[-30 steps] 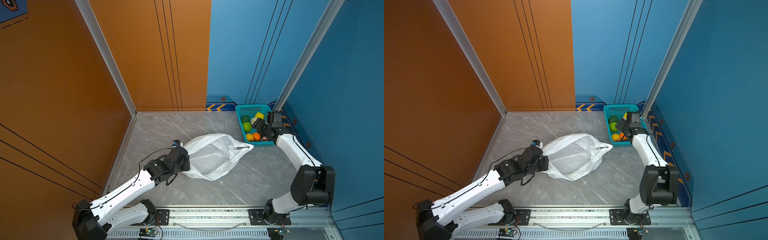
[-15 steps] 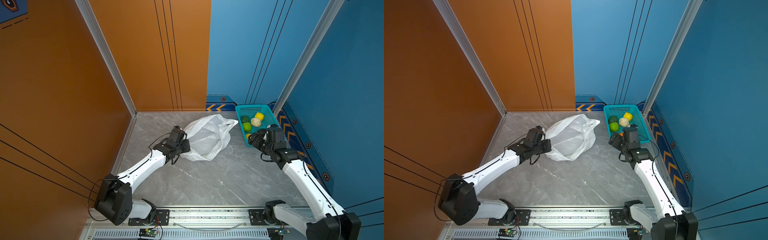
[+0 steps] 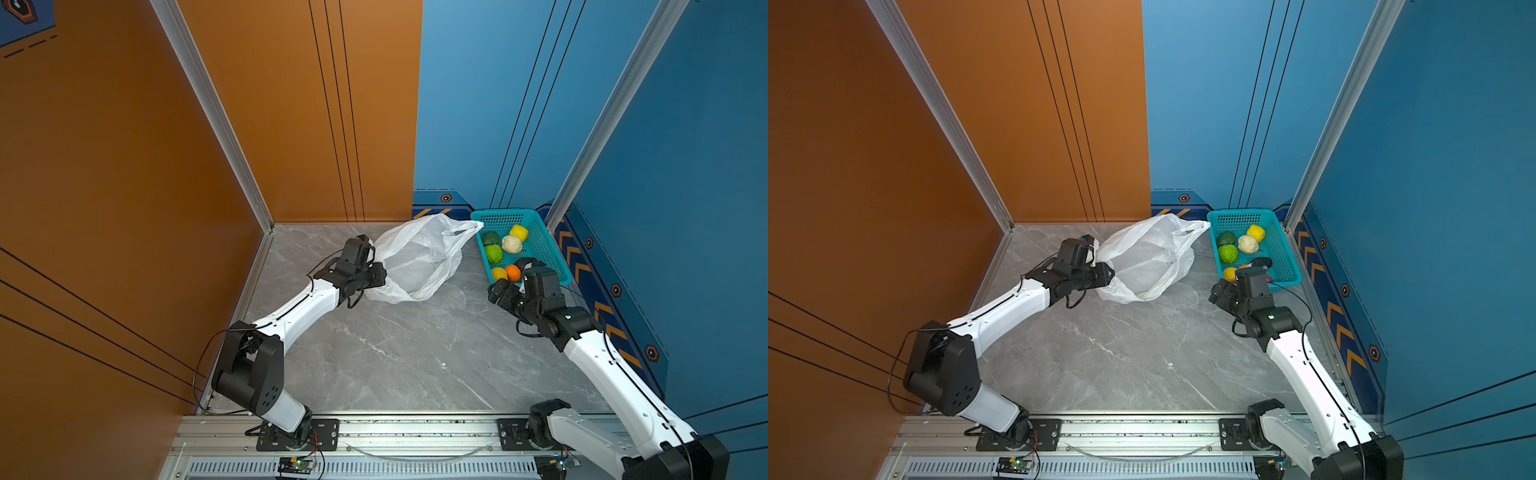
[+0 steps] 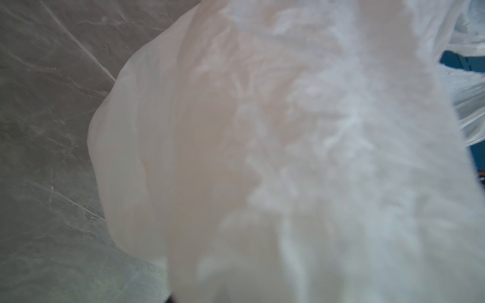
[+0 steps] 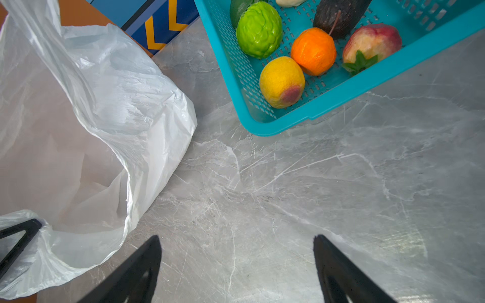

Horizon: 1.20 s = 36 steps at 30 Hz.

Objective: Untie the knot of the plastic bag and take out the fruit
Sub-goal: Move the plastic bag to the top-center of the table, then reset both arms

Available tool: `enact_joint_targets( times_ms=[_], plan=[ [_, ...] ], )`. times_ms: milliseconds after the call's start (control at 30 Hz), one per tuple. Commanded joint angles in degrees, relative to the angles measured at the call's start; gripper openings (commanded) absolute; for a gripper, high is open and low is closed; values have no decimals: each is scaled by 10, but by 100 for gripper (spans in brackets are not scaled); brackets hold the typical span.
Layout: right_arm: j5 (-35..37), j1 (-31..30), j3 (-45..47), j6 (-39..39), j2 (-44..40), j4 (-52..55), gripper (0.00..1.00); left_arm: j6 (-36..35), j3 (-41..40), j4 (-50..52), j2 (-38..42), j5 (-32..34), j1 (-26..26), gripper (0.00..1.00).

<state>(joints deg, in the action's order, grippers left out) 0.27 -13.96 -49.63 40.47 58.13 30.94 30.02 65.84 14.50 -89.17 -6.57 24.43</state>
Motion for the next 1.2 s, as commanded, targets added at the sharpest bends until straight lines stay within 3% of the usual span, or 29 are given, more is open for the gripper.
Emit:
enact_joint_targets(
  times_ms=[0, 200, 367, 600, 833, 1033, 1167],
  plan=[
    [16, -3, -10, -7, 6, 14, 92, -24, 15, 36, 30, 1, 9, 62],
    [22, -4, -18, -34, 11, 18, 94, -43, 1, 73, 93, 36, 32, 99],
    [34, -3, -21, -87, 16, 16, 100, -59, -57, 90, 178, 100, 61, 98],
    [72, 12, -19, -198, 52, -22, 100, -118, -184, 47, 289, 207, 58, 98],
    [51, 86, 52, -239, 64, -190, 100, -171, -258, -42, 312, 234, -7, 98],
    [58, 114, 129, -314, 99, -350, 100, -236, -350, -237, 325, 256, -58, 98],
    [55, 124, 175, -361, 139, -457, 100, -255, -384, -313, 299, 242, -102, 98]
  ],
)
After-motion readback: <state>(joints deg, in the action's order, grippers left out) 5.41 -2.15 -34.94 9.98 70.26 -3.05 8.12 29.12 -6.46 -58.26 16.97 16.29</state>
